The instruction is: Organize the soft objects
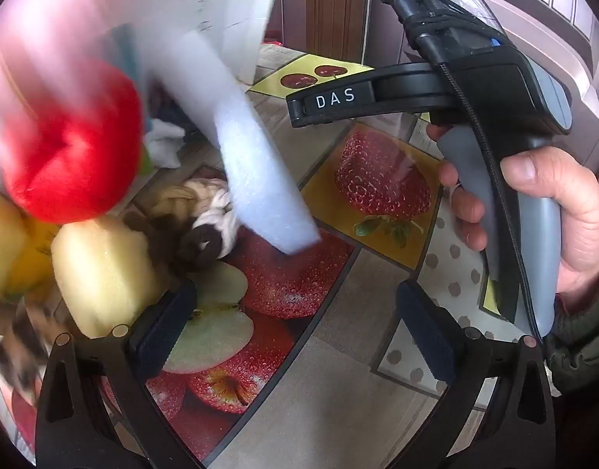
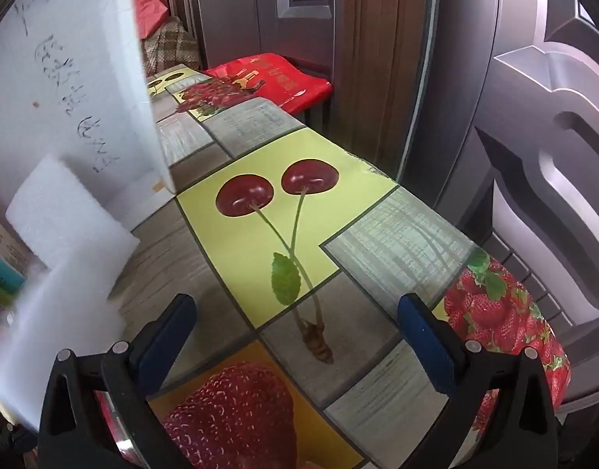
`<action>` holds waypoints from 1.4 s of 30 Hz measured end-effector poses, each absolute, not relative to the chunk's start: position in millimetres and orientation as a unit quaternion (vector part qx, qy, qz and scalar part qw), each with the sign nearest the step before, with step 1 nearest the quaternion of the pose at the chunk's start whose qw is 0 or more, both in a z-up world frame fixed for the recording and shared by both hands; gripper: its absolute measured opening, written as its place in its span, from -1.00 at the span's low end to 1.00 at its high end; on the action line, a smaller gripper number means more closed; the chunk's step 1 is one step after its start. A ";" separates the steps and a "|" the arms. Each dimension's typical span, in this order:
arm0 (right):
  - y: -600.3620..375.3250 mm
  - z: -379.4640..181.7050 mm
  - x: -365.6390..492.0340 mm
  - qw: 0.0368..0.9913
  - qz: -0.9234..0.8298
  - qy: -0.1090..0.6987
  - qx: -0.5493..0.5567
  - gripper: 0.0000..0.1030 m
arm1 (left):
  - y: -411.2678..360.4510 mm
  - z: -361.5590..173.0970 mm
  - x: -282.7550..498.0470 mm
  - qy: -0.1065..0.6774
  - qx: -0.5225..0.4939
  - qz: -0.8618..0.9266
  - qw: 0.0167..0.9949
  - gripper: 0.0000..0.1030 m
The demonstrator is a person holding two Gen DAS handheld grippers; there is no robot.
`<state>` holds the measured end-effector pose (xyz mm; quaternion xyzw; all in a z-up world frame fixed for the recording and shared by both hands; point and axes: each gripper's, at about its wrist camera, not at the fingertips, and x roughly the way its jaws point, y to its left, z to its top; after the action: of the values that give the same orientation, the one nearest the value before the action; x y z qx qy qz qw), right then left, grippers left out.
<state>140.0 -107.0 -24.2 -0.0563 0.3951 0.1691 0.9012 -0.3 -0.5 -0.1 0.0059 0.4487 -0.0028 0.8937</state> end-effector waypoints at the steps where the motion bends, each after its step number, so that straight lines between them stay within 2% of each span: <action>1: -106.2 -24.2 139.5 0.901 0.169 0.395 -0.057 1.00 | -0.8 -0.2 -0.5 0.449 0.006 -0.003 0.894 0.99; 42: -104.1 -25.0 142.8 0.900 0.170 0.398 -0.049 1.00 | 4.8 -0.5 -2.4 0.449 0.007 -0.003 0.894 0.99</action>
<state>142.8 -104.1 -25.0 -0.0495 0.3980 0.1701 0.9001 -2.4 4.8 -0.5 0.0065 0.4486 -0.0029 0.8937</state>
